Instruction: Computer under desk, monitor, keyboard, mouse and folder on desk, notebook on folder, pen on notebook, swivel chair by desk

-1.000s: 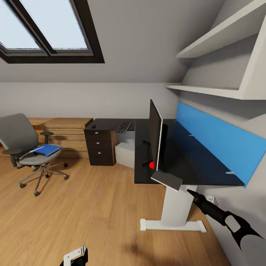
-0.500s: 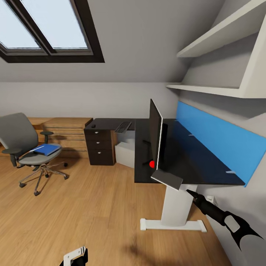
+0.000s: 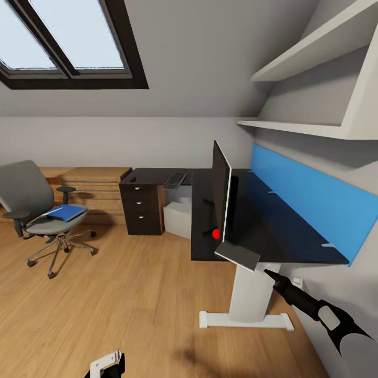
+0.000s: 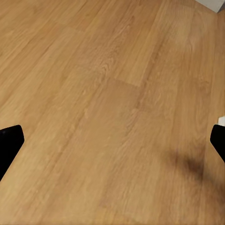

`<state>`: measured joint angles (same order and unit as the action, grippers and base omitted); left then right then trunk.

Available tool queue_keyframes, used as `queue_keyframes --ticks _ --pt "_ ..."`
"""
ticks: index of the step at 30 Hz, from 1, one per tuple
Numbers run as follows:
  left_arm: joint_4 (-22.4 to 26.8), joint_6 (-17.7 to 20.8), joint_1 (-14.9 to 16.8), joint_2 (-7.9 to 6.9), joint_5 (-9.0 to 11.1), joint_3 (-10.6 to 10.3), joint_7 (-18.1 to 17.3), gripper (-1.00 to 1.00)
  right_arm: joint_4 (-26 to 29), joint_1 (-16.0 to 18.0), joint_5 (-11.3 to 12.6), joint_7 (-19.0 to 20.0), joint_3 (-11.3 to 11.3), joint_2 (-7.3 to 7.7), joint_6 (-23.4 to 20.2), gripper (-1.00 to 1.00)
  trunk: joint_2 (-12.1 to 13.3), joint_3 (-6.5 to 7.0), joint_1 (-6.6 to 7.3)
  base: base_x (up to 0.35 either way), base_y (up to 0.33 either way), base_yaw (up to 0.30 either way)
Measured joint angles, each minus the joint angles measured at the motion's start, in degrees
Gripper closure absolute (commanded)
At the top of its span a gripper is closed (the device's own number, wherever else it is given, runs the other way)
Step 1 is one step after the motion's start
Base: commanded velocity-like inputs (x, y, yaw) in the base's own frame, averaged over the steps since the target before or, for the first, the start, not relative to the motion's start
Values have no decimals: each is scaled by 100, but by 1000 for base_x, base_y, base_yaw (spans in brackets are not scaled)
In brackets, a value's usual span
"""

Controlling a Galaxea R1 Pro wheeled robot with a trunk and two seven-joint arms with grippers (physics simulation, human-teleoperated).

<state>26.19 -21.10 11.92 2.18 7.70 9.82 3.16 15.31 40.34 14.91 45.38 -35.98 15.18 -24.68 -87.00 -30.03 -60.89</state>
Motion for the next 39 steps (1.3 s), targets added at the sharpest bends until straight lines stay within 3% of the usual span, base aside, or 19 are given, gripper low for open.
queue_keyframes --ticks 34,39 --pt "-60 7 0 11 5 -11 9 -100 -5 -3 -2 -9 0 -7 0 -100 0 0 -1 85 0 0" --pt "-60 10 0 18 12 -9 18 -100 -8 -2 -3 -12 0 -7 0 -100 -199 -89 -110 5 0 0"
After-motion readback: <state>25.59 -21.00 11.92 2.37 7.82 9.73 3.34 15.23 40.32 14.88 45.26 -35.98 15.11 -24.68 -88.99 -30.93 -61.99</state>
